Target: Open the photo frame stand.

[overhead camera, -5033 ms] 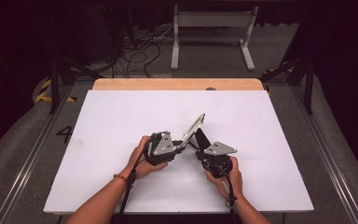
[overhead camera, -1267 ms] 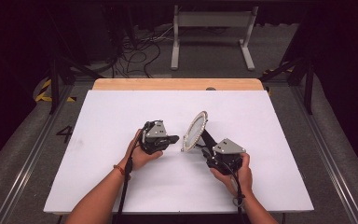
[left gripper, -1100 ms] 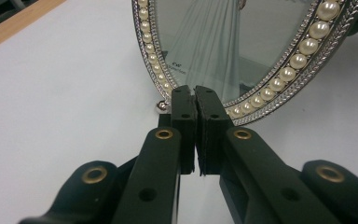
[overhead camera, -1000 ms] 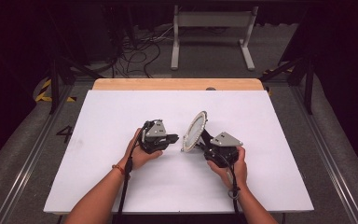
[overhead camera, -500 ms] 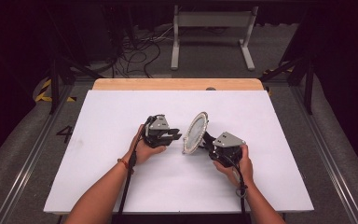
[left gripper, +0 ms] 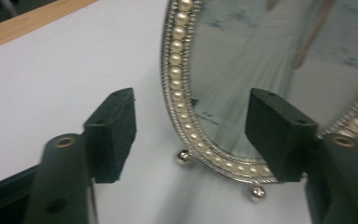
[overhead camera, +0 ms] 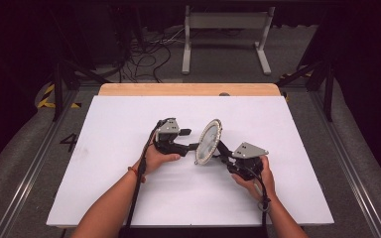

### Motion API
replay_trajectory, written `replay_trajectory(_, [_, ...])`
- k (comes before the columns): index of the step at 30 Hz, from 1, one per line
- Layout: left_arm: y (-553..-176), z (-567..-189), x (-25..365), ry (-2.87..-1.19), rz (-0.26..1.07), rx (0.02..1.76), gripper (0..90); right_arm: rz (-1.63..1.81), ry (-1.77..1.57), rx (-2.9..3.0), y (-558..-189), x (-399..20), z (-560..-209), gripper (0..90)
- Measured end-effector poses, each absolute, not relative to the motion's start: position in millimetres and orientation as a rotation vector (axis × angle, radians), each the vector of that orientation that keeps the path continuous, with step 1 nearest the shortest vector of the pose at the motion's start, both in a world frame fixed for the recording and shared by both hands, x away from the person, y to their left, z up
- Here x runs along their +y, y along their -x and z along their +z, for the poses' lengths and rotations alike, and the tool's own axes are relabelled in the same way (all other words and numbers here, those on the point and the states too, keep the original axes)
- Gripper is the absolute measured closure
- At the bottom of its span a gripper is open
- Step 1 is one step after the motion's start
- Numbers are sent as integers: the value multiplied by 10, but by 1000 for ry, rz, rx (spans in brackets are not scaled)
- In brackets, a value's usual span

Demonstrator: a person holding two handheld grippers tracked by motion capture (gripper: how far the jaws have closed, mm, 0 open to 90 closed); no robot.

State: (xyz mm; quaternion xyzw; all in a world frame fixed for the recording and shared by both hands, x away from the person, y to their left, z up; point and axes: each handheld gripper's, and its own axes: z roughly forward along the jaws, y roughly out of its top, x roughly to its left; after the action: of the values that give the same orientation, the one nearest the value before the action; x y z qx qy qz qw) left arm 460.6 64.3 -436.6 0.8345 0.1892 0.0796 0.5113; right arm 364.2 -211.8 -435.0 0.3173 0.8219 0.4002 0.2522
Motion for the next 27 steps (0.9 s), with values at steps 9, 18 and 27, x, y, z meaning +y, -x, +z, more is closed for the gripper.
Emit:
replay_trajectory(9, [-4784,-4430,591,-2085,281,575,872,1142,-853,2255,-3513,-2183,-4246,900])
replay_trajectory(18, [-4910,-4475,411,-2140,253,588,842,1088,-770,2348,-3525,-2013,-4338,900])
replay_trajectory(27, [-4898,-4549,269,-2229,223,513,900,1063,-812,2322,-3586,-2044,-4399,900])
